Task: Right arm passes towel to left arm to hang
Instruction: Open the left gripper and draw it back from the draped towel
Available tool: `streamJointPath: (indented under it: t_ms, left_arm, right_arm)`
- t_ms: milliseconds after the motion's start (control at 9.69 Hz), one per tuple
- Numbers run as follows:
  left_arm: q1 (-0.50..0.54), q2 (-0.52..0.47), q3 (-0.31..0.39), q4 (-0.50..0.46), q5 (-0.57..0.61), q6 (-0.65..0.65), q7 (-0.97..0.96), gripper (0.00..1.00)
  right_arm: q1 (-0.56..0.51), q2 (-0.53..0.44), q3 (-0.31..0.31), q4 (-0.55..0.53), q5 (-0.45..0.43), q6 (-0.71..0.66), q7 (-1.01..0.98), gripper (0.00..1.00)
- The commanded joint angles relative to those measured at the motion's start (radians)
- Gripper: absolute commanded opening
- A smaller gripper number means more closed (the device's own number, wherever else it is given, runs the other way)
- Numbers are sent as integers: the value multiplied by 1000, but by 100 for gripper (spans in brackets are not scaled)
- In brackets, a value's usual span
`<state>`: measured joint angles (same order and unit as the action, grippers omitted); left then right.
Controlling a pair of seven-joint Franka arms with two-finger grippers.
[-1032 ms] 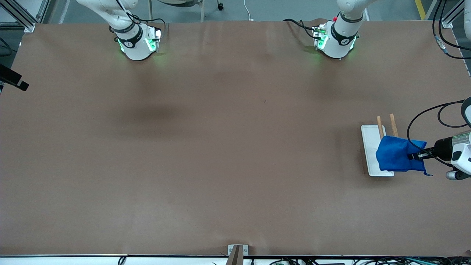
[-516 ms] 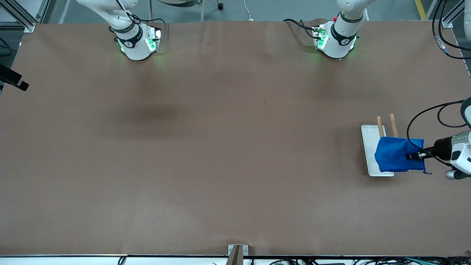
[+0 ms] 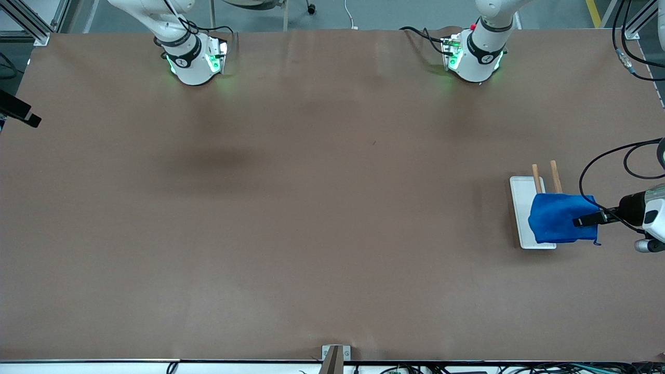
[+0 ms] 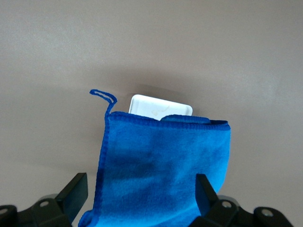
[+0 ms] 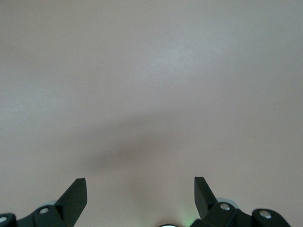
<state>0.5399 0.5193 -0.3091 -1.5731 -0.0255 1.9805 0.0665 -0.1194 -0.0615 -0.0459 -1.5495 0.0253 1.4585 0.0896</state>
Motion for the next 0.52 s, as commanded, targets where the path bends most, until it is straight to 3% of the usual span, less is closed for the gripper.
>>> streamJointPath:
  t_ms: [0,310,413]
  left_arm:
    - [-1,-18,2,8,13,-32,18,100]
    - [-32,-24,-34,143,81,-168,6,100]
    - [-37,-59,-51,148,102,-178,10,100]
  right_arm:
    - [-3,5,4,17,-15,-17,-8,100]
    - [-3,5,4,17,-15,-17,-7,100]
    - [-5,5,4,17,-15,-15,-5,100]
